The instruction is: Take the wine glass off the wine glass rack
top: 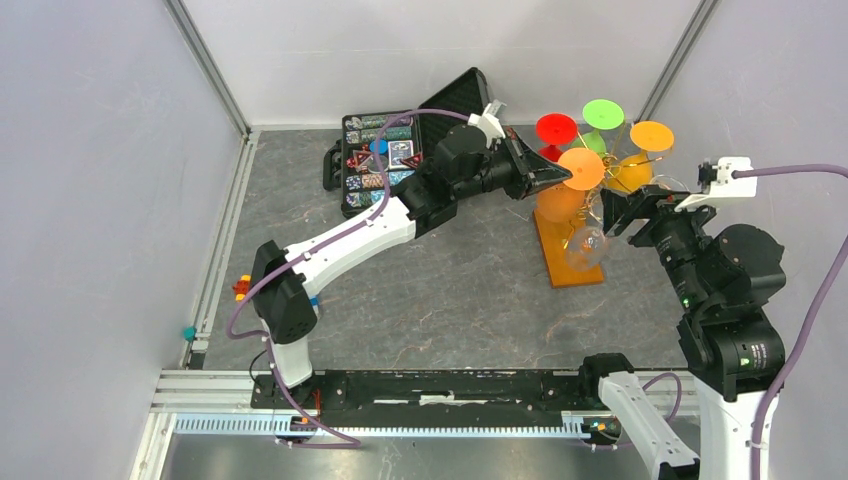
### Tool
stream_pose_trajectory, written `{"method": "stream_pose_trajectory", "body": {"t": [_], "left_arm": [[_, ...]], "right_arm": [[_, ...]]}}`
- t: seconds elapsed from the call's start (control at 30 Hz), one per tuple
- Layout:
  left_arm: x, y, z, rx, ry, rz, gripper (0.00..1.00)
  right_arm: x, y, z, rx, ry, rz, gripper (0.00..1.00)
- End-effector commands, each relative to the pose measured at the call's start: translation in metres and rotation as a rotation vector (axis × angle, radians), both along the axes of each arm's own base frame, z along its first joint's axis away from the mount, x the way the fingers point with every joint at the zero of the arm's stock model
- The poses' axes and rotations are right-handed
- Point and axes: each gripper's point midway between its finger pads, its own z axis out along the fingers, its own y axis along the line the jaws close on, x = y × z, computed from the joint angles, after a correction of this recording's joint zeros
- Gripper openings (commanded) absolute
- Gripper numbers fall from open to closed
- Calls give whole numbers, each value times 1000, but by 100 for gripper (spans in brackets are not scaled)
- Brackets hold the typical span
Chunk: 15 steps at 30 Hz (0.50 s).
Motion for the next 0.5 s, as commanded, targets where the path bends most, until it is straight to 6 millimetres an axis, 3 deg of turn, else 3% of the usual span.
{"method": "stream_pose_trajectory", "body": {"t": [0.0,0.3,0.47], "left_arm": [[-19,-2,23,-70,-9,-85,2],[-46,6,14,-20,-58,-187,2],[-57,21,11,12,-82,-194,2]], "right_arm": [[-3,4,9,16,-41,26,84],[-2,10,7,11,-42,60,89],[-2,20,6,-5,-50,118,90]]}}
